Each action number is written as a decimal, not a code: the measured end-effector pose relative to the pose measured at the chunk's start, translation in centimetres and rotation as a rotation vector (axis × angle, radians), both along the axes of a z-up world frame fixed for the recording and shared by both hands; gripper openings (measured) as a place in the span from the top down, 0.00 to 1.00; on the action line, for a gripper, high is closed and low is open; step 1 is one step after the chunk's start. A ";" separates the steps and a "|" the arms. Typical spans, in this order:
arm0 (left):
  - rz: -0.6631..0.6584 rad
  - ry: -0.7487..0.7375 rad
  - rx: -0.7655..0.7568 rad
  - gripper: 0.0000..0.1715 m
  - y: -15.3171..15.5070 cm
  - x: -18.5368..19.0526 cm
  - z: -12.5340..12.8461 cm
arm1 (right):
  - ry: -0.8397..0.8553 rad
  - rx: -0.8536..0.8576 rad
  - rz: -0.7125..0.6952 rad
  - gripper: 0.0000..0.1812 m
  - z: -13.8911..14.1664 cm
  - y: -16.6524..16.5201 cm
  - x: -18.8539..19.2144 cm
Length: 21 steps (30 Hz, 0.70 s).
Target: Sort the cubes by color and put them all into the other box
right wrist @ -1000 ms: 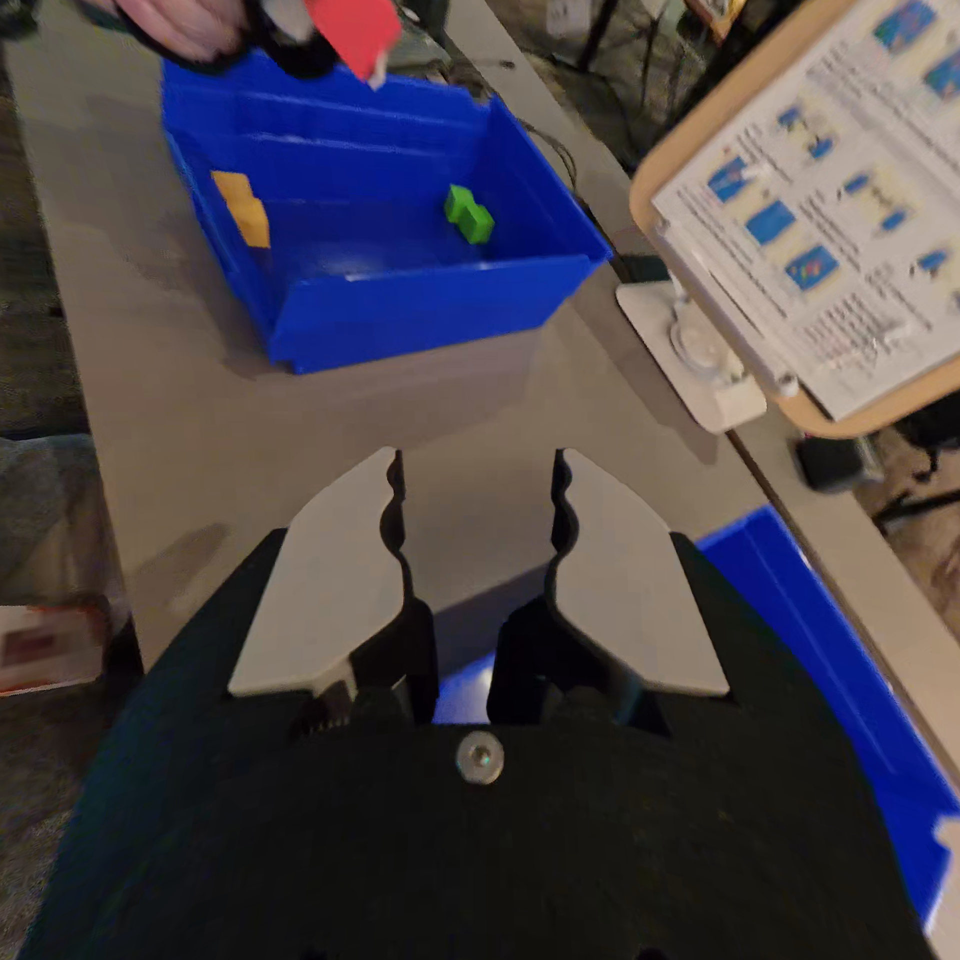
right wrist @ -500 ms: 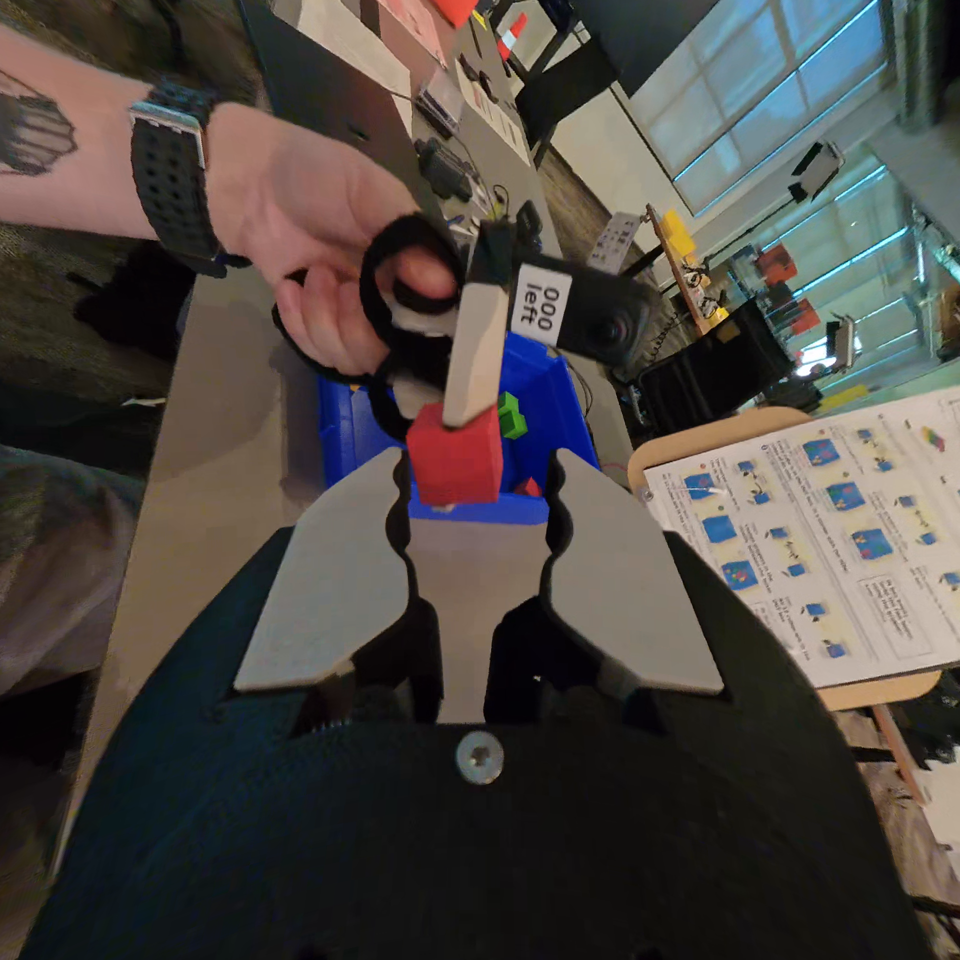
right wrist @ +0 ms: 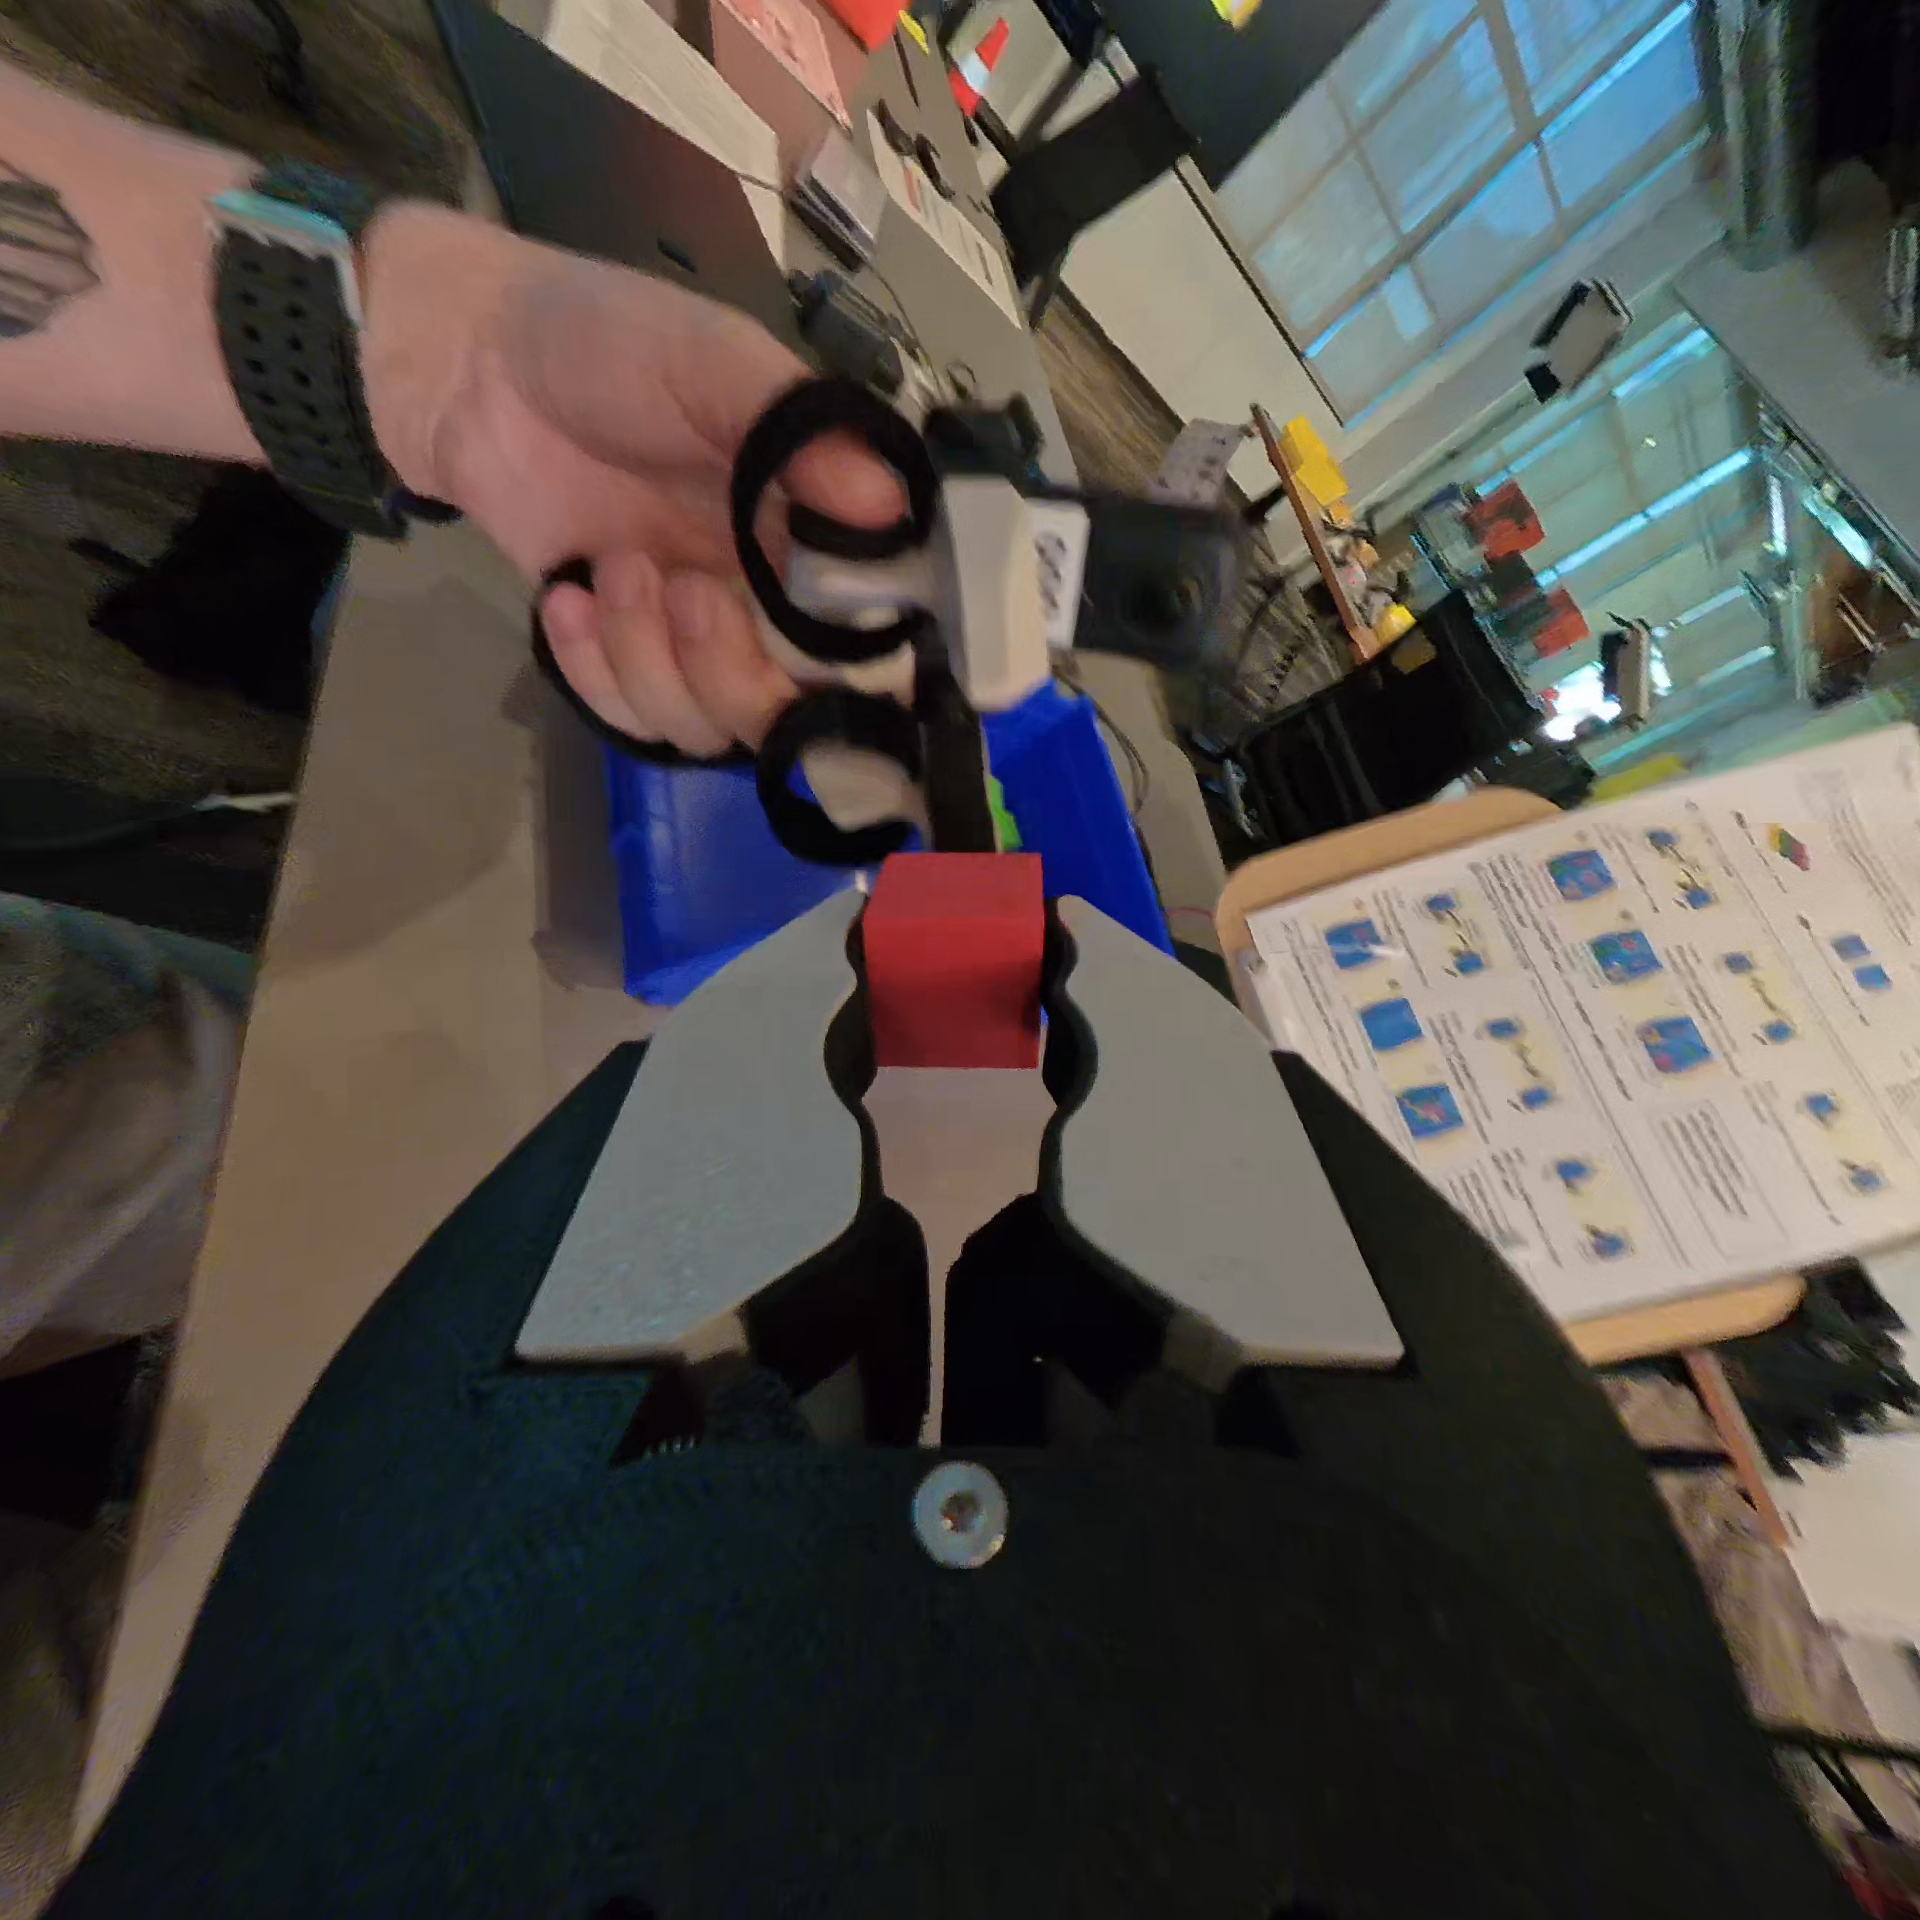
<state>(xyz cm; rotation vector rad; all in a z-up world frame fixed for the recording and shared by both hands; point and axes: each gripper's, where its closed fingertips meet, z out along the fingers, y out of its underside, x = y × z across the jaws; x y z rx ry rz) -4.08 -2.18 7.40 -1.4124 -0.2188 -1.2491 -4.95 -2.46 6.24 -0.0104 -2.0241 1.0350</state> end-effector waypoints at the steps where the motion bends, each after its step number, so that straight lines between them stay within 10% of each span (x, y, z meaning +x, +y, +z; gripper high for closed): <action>1: 0.041 0.027 -0.005 0.67 -0.3 -0.6 0.1 | 0.010 0.014 -0.038 0.84 0.3 1.3 -0.4; 6: 0.352 0.258 -0.076 0.62 -2.5 -4.6 0.1 | -0.206 0.014 -0.345 0.84 0.9 13.4 -4.1; 10: 0.514 0.403 -0.097 0.61 -4.4 -6.5 1.2 | -0.578 0.062 -0.593 0.84 -4.5 22.3 -6.3; 21: 0.641 0.478 -0.121 0.64 -6.4 -7.8 2.1 | -1.038 0.084 -0.907 0.84 -15.6 30.4 -12.9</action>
